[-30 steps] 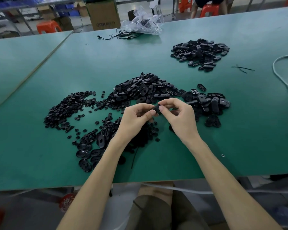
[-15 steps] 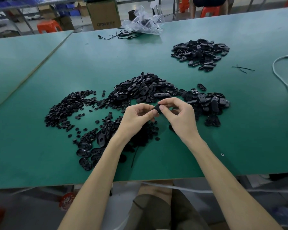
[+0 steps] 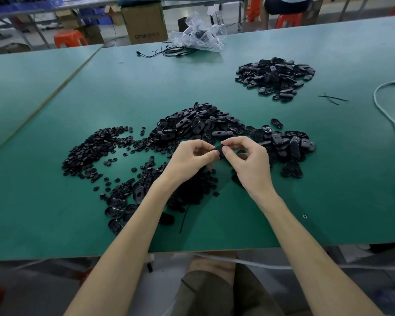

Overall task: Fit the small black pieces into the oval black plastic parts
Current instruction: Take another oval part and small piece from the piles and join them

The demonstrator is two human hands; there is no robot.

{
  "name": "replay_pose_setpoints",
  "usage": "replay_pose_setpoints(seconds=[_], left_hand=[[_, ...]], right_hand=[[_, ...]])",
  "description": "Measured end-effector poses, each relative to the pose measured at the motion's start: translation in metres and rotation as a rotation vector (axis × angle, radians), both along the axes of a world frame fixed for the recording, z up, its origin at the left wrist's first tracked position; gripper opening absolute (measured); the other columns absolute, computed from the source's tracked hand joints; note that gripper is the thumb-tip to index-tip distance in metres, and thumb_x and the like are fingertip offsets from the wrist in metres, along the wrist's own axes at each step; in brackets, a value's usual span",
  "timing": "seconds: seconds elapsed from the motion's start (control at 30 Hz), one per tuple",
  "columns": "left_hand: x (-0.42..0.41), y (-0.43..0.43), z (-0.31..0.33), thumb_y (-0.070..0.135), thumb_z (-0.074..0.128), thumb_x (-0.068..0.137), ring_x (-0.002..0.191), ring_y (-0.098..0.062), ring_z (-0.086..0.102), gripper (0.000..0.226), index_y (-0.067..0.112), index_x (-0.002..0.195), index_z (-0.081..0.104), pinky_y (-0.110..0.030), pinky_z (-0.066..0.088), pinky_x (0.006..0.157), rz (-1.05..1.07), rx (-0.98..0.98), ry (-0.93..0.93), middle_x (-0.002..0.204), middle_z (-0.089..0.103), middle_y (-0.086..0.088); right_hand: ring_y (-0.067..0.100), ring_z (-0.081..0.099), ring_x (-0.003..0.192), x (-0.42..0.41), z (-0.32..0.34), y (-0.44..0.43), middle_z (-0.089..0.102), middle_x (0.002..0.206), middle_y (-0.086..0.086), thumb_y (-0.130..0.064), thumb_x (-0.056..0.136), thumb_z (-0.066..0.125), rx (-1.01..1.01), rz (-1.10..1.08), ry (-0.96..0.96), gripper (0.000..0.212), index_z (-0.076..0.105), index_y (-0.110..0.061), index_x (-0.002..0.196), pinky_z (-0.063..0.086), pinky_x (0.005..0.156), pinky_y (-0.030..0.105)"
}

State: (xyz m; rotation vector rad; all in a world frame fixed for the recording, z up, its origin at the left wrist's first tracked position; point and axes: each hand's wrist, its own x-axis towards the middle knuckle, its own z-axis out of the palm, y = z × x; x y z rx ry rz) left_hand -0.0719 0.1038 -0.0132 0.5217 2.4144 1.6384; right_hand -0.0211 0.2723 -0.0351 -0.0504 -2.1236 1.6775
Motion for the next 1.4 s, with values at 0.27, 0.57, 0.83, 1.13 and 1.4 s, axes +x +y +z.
replay_pose_setpoints(seconds=[0.27, 0.57, 0.83, 1.13, 1.4], left_hand=[[-0.013, 0.019, -0.003, 0.011, 0.075, 0.094, 0.077, -0.017, 0.073, 0.008, 0.014, 0.101, 0.072, -0.034, 0.060, 0.084, -0.008, -0.026, 0.214, 0.085, 0.077, -0.004], [-0.010, 0.019, -0.016, 0.016, 0.075, 0.095, 0.077, -0.023, 0.073, 0.008, 0.013, 0.102, 0.072, -0.040, 0.060, 0.084, 0.057, 0.002, 0.170, 0.087, 0.077, -0.005], [-0.006, 0.015, -0.015, 0.016, 0.076, 0.095, 0.087, -0.034, 0.073, 0.010, 0.010, 0.102, 0.075, -0.049, 0.059, 0.090, 0.031, 0.096, 0.084, 0.093, 0.078, -0.012], [-0.010, 0.011, -0.017, 0.012, 0.078, 0.091, 0.080, -0.017, 0.072, 0.012, 0.009, 0.103, 0.077, -0.032, 0.060, 0.085, -0.032, 0.190, 0.020, 0.094, 0.079, -0.011], [-0.010, 0.010, -0.018, 0.014, 0.072, 0.097, 0.075, -0.012, 0.070, 0.007, 0.011, 0.102, 0.076, -0.023, 0.057, 0.081, -0.040, 0.175, 0.047, 0.091, 0.079, -0.004]], right_hand=[[0.007, 0.071, 0.093, -0.010, -0.006, 0.008, 0.078, 0.096, -0.009, -0.017, 0.094, 0.075, -0.185, -0.030, -0.030, 0.009, 0.077, -0.025, 0.098, 0.060, 0.088, 0.036], [0.003, 0.069, 0.083, -0.013, -0.012, 0.008, 0.078, 0.091, -0.010, -0.020, 0.093, 0.077, -0.166, -0.017, -0.051, 0.009, 0.078, -0.029, 0.094, 0.058, 0.080, 0.030], [0.000, 0.069, 0.079, -0.011, -0.009, 0.009, 0.079, 0.089, -0.010, -0.014, 0.093, 0.078, -0.196, 0.024, -0.043, 0.014, 0.080, -0.027, 0.097, 0.054, 0.075, 0.018], [0.004, 0.071, 0.081, -0.010, -0.009, 0.010, 0.079, 0.091, -0.005, -0.016, 0.092, 0.078, -0.243, 0.022, -0.042, 0.011, 0.081, -0.027, 0.095, 0.054, 0.073, 0.017], [0.004, 0.072, 0.081, -0.009, -0.007, 0.008, 0.080, 0.091, -0.006, -0.016, 0.091, 0.080, -0.241, 0.033, -0.041, 0.011, 0.080, -0.027, 0.095, 0.054, 0.074, 0.018]])
